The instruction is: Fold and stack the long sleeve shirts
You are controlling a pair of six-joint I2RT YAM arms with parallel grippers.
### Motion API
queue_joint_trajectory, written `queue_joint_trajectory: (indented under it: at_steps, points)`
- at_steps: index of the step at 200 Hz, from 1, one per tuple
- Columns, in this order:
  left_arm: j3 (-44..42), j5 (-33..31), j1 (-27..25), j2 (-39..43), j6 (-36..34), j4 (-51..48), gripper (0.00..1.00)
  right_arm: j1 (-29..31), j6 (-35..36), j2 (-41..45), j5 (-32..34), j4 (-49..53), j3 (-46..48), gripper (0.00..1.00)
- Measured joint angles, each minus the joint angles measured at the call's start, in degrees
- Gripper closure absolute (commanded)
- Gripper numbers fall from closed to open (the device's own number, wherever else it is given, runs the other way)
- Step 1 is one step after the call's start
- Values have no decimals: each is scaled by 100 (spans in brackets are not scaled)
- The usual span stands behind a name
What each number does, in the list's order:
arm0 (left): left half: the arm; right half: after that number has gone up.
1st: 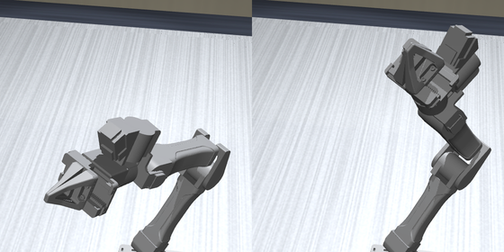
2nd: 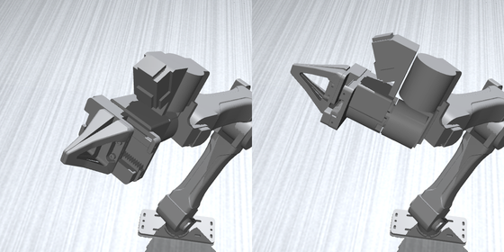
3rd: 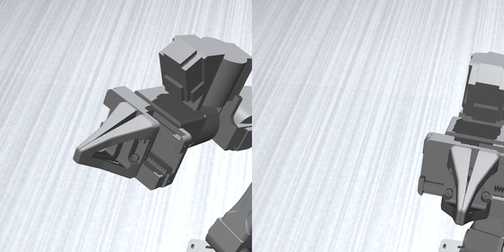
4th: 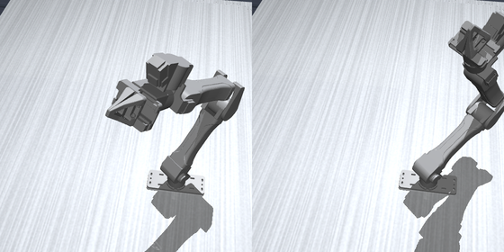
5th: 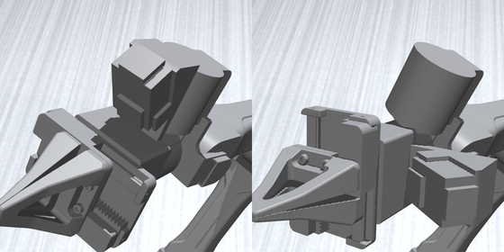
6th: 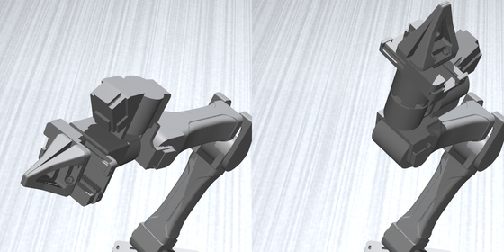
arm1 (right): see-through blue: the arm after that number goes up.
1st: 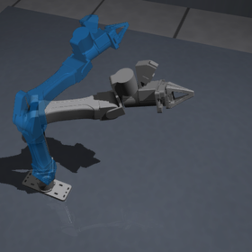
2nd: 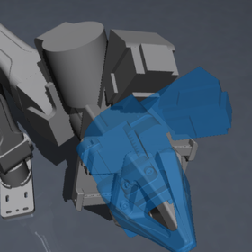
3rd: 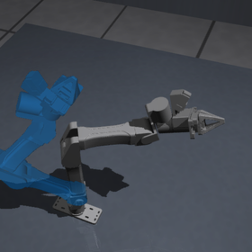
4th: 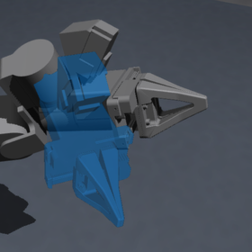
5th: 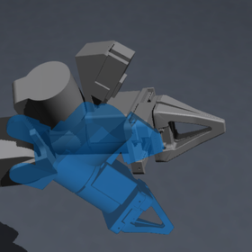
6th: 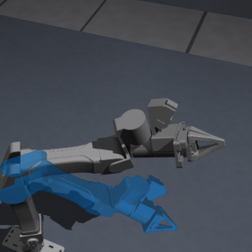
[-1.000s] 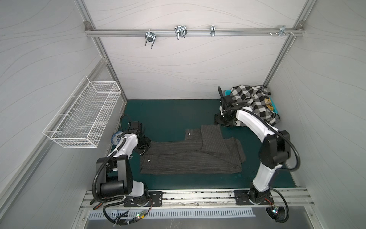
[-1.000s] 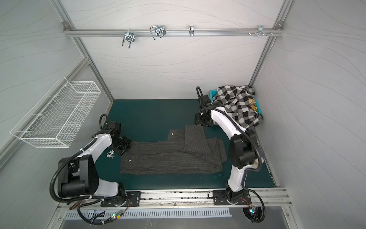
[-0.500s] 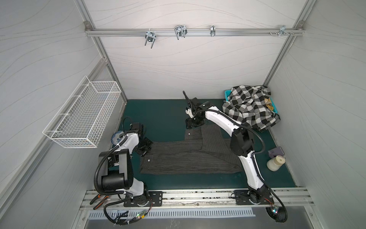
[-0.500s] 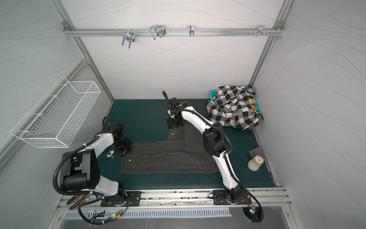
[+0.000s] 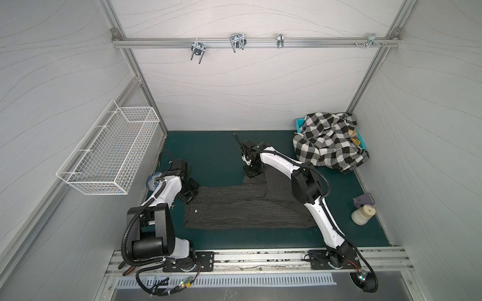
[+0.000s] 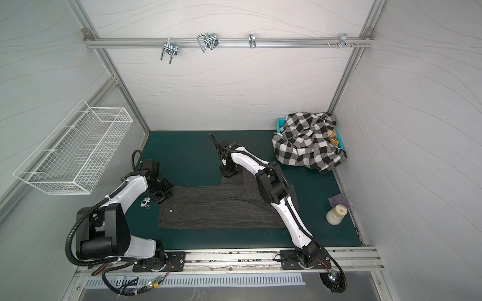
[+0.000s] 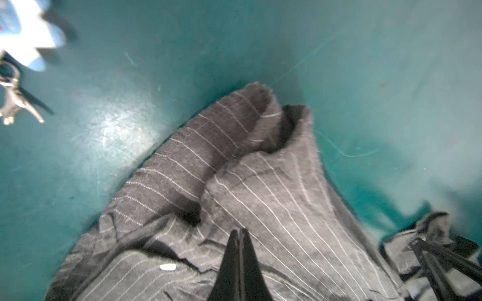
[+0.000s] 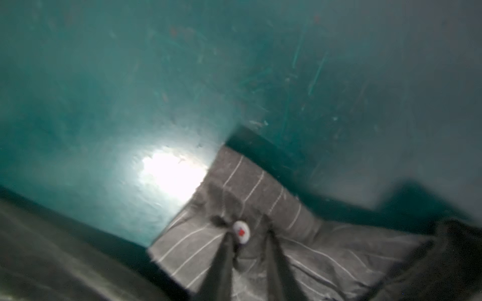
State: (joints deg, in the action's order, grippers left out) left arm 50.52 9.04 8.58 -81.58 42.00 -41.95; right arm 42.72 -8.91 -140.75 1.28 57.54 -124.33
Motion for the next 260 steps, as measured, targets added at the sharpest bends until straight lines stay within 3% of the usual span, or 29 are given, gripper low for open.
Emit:
queue_joint_trajectory:
  at_steps: [26, 67, 87, 136, 193, 260]
  points:
    - [352, -2, -153, 20, 0, -125, 100, 0, -50, 15, 4, 2, -13, 100]
    - [1047, 258, -798, 107, 81, 26, 72, -9, -291, 509, -133, 11, 11, 100]
    - [1213, 678, -1019, 131, 177, 365, 60, -20, -522, 1346, -155, -118, 264, 100]
    - [1300, 1561, -1368, 140, 396, 1029, 43, -26, -1239, 3705, -315, -693, 1537, 100]
    - [1213, 2297, -1685, 422, 822, 1829, 35, -24, -1926, 4280, -789, -1156, 2863, 97]
    - [68, 2828, -2332, 737, 1679, 3202, 30, 72, -2557, 4291, -1565, -1843, 3624, 94]
